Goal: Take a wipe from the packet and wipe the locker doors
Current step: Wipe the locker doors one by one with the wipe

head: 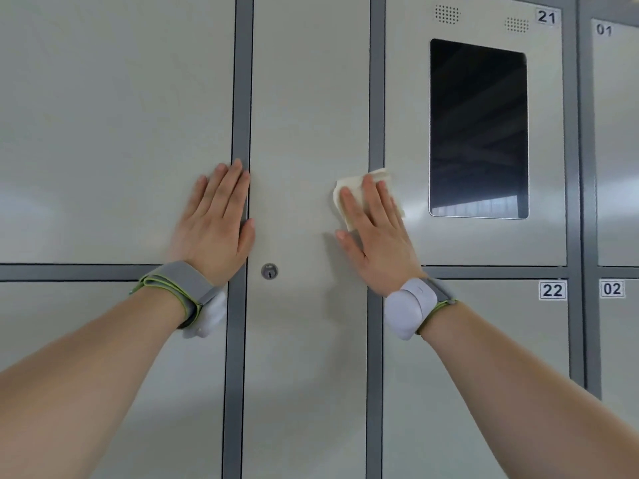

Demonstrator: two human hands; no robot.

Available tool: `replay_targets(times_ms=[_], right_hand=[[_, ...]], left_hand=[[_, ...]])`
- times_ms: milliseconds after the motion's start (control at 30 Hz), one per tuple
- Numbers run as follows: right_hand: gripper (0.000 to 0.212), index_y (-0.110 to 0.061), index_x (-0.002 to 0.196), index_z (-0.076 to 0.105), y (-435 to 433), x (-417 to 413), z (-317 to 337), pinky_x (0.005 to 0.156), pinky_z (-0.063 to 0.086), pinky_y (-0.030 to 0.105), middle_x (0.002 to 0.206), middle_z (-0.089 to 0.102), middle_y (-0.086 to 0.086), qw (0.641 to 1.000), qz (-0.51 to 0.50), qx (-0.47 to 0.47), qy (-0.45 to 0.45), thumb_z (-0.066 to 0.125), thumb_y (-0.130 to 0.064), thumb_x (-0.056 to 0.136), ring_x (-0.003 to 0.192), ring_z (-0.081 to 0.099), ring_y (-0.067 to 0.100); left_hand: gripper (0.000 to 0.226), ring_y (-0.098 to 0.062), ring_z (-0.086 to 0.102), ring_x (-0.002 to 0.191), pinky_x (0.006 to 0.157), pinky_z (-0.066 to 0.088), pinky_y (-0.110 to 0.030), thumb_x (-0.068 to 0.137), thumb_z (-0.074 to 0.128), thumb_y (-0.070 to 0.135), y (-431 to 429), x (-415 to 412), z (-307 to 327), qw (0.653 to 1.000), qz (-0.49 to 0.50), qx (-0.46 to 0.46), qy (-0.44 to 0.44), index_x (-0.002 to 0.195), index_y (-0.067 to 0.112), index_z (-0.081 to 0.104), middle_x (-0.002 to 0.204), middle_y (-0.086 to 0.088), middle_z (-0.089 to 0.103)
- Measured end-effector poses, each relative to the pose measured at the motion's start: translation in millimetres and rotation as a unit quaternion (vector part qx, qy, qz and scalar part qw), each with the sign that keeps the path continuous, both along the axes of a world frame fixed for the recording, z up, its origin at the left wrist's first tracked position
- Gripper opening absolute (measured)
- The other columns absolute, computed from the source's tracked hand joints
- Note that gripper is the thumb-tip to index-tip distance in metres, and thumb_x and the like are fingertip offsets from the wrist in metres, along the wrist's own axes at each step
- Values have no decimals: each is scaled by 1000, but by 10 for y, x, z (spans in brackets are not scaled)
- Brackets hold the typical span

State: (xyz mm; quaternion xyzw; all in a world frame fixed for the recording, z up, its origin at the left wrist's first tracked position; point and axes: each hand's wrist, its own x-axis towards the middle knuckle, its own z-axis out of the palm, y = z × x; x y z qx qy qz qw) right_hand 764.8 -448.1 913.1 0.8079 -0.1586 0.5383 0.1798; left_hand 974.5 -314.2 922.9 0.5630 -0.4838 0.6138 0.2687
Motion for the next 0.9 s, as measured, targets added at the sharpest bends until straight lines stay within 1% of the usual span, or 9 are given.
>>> replay_targets(times_ms=[100, 167, 267, 333, 433, 533, 633, 733, 900], right_hand=[[76, -22, 150, 17, 1, 62, 333, 116, -7, 30, 159, -1, 10, 1000, -15, 10, -21, 10, -60, 85, 146, -6, 28], [67, -23, 151, 15, 12, 98, 573, 117, -4, 34, 159, -3, 9, 999, -29, 19, -27, 21, -56, 93, 146, -8, 28], [58, -24, 151, 13, 27, 144, 741, 116, -6, 33, 159, -7, 7, 998, -27, 37, -40, 31, -44, 100, 146, -11, 26], [59, -22, 151, 15, 31, 156, 666, 116, -7, 33, 159, -6, 8, 998, -25, 28, -46, 30, -46, 99, 146, -10, 27], [72, -19, 150, 21, 50, 149, 465, 116, -6, 32, 158, 1, 12, 999, -19, -9, -27, 15, -59, 90, 146, -5, 30], [79, -20, 149, 21, 48, 124, 430, 115, -8, 29, 158, 3, 11, 1000, -11, -23, 6, 7, -61, 83, 146, -3, 29], [77, -25, 150, 17, 61, 122, 710, 113, -12, 25, 159, -1, 8, 999, -28, -33, 5, 9, -64, 84, 146, -6, 27], [62, -27, 151, 11, 73, 144, 1104, 113, -11, 27, 159, -8, 5, 998, -58, -6, 5, 27, -53, 97, 146, -10, 25], [61, -29, 151, 7, 139, 223, 1680, 114, -9, 31, 159, -11, 5, 998, -60, 27, -7, 28, -51, 98, 145, -13, 25]], left_hand=[[58, -33, 27, 139, 118, 7, -36, 91, 31, 26, -10, -7, -15, 1000, -7, -14, -10, 140, -5, 35, 149, -19, 33], [57, -32, 28, 137, 117, 9, -37, 91, 32, 25, -11, 1, -10, 1000, -7, -20, -16, 139, -5, 37, 148, -19, 35], [55, -31, 30, 135, 116, 15, -40, 90, 36, 23, -1, 11, 10, 999, -21, -26, -23, 137, -5, 40, 145, -20, 38], [52, -31, 35, 131, 114, 20, -42, 89, 38, 22, 12, 6, 18, 999, -38, -29, -22, 134, -5, 44, 142, -20, 43], [49, -31, 43, 124, 110, 27, -42, 90, 39, 22, 67, -5, 86, 998, -44, -33, -28, 131, -3, 49, 137, -17, 50], [49, -30, 42, 120, 105, 28, -39, 90, 40, 23, 159, -15, 254, 997, -29, -50, -42, 131, -2, 50, 136, -17, 51], [51, -31, 37, 121, 104, 25, -42, 90, 37, 25, 240, -38, 548, 997, -6, -61, -45, 131, -2, 49, 137, -19, 49], [53, -33, 38, 123, 107, 22, -42, 89, 34, 27, 269, -24, 837, 998, 11, -55, -37, 133, 0, 48, 140, -19, 46], [60, -36, 41, 125, 109, 22, -46, 88, 28, 34, 319, 22, 1298, 998, 37, -51, -5, 136, 3, 45, 144, -19, 40]])
